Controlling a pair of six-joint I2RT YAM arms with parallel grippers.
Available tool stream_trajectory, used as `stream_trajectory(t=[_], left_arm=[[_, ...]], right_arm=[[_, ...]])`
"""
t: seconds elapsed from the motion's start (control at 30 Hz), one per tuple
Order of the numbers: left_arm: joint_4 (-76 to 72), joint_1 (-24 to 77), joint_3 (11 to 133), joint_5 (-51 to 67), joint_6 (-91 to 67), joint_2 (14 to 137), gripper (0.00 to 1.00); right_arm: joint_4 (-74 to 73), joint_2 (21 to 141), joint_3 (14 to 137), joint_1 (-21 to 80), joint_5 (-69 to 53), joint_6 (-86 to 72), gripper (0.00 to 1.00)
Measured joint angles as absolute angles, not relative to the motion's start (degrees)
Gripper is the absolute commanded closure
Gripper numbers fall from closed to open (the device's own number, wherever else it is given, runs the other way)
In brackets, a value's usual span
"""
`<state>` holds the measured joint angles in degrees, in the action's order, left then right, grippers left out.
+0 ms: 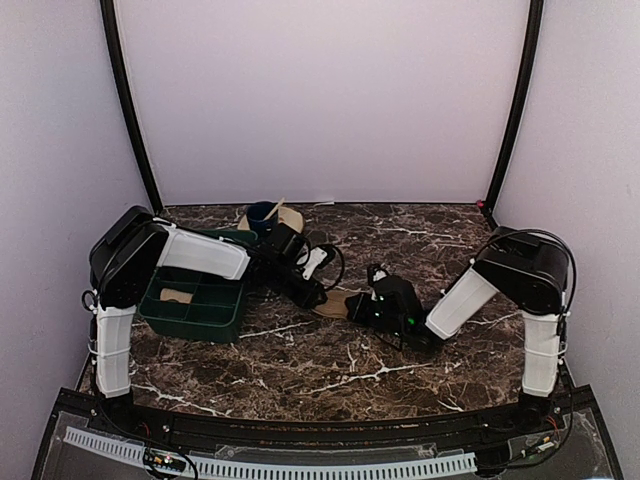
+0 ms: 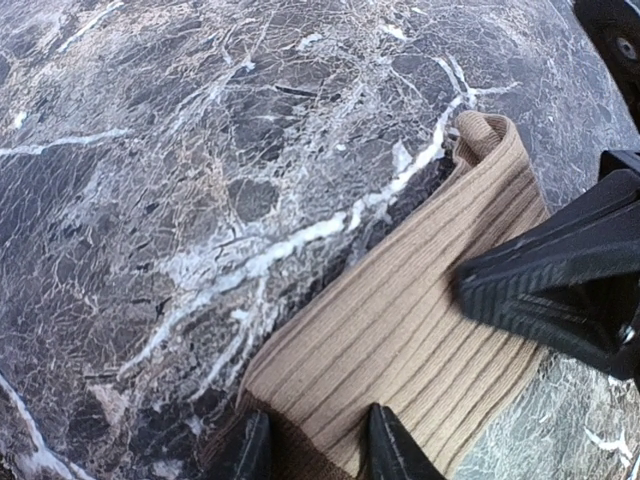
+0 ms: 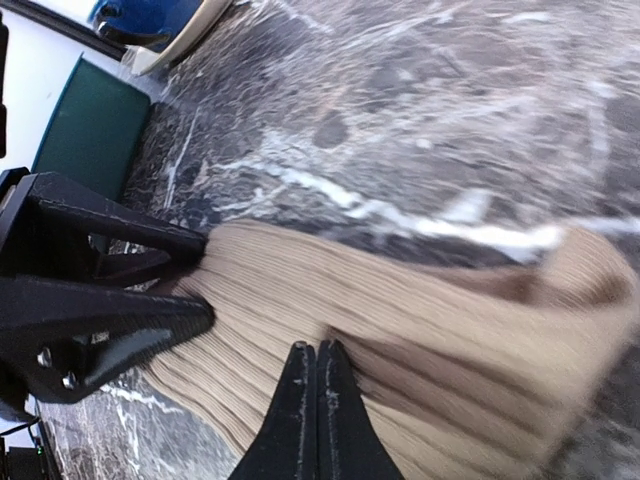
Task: Roll the socks
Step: Smooth out the sock at the center of the board.
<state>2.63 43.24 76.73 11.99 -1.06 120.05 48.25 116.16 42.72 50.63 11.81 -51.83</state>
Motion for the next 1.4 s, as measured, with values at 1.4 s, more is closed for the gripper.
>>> stream_trajectory(t=[1.4], left_arm=[[-0.4,42.9,73.6,14.3,-2.0,118.3,0.46]], right_arm=[[21.1,103.9,51.8,45.9,20.5,-36.8,0.93]])
